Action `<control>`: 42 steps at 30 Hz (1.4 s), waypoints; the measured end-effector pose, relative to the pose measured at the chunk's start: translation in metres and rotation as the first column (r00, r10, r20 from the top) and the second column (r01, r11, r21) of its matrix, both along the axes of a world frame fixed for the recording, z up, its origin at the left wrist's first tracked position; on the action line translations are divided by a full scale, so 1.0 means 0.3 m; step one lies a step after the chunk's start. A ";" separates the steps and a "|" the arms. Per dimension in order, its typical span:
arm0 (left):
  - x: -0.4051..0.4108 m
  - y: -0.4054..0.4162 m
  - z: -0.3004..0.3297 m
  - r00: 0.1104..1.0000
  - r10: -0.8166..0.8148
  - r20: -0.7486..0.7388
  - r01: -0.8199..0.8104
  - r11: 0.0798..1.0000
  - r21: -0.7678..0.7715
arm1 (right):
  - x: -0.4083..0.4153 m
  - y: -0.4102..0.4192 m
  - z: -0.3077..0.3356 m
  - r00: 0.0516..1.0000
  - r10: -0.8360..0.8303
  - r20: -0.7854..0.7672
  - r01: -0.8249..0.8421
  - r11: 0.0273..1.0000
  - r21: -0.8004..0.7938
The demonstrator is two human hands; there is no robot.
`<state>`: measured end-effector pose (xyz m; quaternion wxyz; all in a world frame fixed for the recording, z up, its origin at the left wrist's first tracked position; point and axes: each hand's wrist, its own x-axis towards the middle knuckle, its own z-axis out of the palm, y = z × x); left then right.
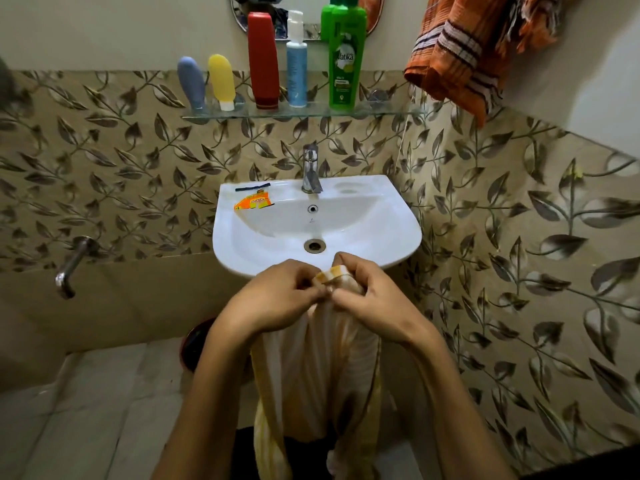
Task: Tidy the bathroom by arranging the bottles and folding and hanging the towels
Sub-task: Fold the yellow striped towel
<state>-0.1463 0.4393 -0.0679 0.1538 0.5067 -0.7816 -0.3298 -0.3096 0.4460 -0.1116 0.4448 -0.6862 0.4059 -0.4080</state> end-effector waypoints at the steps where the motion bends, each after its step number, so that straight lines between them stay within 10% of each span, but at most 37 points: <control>1: -0.001 -0.001 0.007 0.999 0.021 -0.037 -0.023 0.999 -0.038 | -0.007 -0.005 0.005 1.000 0.000 0.023 0.000 1.000 0.001; 9: -0.012 0.011 0.066 0.956 -0.017 -0.294 -0.056 0.970 -0.237 | -0.042 -0.047 -0.075 0.999 0.032 -0.017 -0.030 0.992 0.121; 14: 0.019 -0.024 0.073 0.788 0.230 -0.571 -0.415 0.883 -0.218 | -0.088 -0.036 -0.141 0.999 -0.016 -0.037 0.023 0.975 0.219; 18: 0.047 -0.056 0.025 0.843 0.464 -0.272 -0.507 0.854 -0.113 | -0.064 -0.037 -0.099 1.000 0.004 0.016 -0.007 0.987 0.164; 22: 0.045 -0.039 0.020 0.981 0.195 -0.011 -0.194 0.980 0.046 | -0.021 -0.042 -0.069 1.000 -0.010 0.019 0.008 0.995 0.103; 27: -0.001 -0.030 -0.008 0.996 -0.088 0.004 0.087 0.993 0.083 | 0.023 -0.030 -0.037 1.000 0.017 0.012 -0.017 1.000 -0.010; 36: 0.037 0.011 0.006 0.994 -0.106 -0.009 0.100 0.956 -0.277 | -0.002 0.003 -0.032 0.998 -0.044 -0.037 0.040 0.993 -0.114; 42: 0.031 0.046 0.043 0.949 -0.050 -0.311 -0.089 0.903 -0.420 | 0.009 0.031 -0.059 0.954 -0.218 -0.207 0.176 0.963 -0.205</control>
